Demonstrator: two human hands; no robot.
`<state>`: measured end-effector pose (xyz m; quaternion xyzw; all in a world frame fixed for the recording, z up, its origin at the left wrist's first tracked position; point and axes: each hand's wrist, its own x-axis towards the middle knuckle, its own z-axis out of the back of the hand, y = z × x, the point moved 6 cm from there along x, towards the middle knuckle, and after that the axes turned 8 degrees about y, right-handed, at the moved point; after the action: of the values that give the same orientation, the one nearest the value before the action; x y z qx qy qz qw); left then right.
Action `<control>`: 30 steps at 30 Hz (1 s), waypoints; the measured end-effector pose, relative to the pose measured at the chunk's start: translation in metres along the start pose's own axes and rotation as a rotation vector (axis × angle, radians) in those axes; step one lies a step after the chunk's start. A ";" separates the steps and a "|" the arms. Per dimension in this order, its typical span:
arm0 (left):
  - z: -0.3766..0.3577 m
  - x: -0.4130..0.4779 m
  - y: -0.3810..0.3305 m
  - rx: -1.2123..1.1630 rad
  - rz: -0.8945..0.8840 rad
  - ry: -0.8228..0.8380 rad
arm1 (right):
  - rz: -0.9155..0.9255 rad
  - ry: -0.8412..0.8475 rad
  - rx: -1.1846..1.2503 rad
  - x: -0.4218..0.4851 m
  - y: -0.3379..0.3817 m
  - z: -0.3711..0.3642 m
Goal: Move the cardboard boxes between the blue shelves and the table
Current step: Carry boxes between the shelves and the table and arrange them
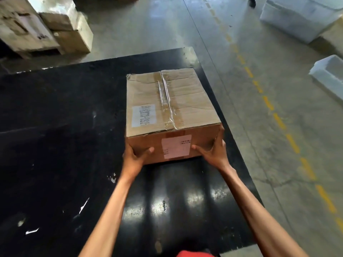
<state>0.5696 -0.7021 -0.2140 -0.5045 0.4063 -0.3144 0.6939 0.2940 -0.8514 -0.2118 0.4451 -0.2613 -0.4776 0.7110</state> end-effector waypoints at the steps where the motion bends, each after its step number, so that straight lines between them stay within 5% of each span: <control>1: -0.001 0.000 0.000 0.003 0.000 0.001 | 0.006 -0.004 0.001 0.002 -0.001 0.002; 19: -0.013 -0.055 0.035 0.100 0.105 0.157 | -0.215 0.214 -0.306 -0.070 -0.049 0.002; 23: -0.008 -0.095 0.057 0.177 0.197 0.194 | -0.212 0.410 -0.520 -0.100 -0.043 -0.030; 30: 0.071 -0.214 0.116 0.397 0.408 -0.101 | 0.025 0.729 -0.689 -0.145 0.015 -0.159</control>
<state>0.5343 -0.4554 -0.2603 -0.2814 0.3947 -0.2162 0.8475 0.3681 -0.6561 -0.2650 0.3192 0.1714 -0.3411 0.8674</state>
